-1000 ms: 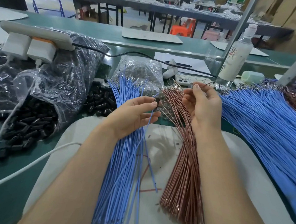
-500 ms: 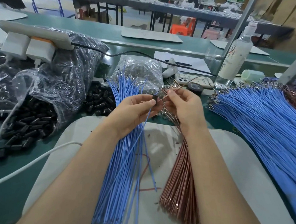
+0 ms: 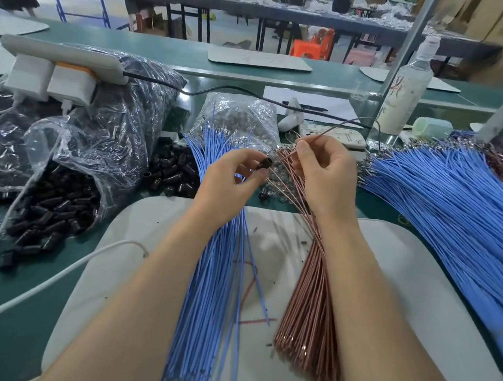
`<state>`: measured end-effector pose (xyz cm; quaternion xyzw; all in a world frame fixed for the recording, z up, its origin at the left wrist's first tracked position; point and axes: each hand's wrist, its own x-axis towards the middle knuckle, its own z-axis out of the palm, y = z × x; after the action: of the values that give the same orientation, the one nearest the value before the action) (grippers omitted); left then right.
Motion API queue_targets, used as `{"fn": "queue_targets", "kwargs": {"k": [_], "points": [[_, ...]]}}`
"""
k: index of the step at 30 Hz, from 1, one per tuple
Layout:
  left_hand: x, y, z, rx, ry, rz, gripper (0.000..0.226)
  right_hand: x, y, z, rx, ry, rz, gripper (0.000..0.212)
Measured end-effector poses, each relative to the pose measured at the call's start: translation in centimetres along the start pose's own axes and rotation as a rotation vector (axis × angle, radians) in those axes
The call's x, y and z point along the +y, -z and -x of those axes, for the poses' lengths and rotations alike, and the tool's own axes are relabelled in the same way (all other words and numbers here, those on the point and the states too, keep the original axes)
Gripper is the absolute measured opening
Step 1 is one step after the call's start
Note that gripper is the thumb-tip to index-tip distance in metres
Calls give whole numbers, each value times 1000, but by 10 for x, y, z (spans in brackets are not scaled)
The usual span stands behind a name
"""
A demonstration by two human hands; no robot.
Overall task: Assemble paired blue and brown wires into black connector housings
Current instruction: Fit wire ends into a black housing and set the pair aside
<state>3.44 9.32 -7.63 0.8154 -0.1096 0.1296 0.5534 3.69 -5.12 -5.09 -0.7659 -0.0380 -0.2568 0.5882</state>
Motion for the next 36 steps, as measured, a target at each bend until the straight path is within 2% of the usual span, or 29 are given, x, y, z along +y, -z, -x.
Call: {"fn": "queue_targets", "kwargs": {"k": [13, 22, 26, 29, 32, 34, 36], "points": [[-8, -2, 1, 6, -65, -142, 12, 4, -4, 2, -41, 80, 92, 7], [-5, -3, 2, 25, -90, -122, 10, 10, -6, 2, -87, 69, 108, 7], [-1, -4, 3, 45, -111, -96, 10, 9, -8, 3, -253, -83, 100, 11], [-1, -3, 3, 25, -96, -76, 10, 4, -6, 3, -269, -241, -163, 11], [-2, -3, 3, -3, -68, -73, 10, -2, -1, -1, -181, -391, -451, 13], [-1, -3, 3, -4, -75, -78, 10, 0, 1, -1, -179, -405, -395, 21], [1, -4, 3, 3, -112, -76, 10, 1, -3, 3, -291, -371, -185, 24]]}}
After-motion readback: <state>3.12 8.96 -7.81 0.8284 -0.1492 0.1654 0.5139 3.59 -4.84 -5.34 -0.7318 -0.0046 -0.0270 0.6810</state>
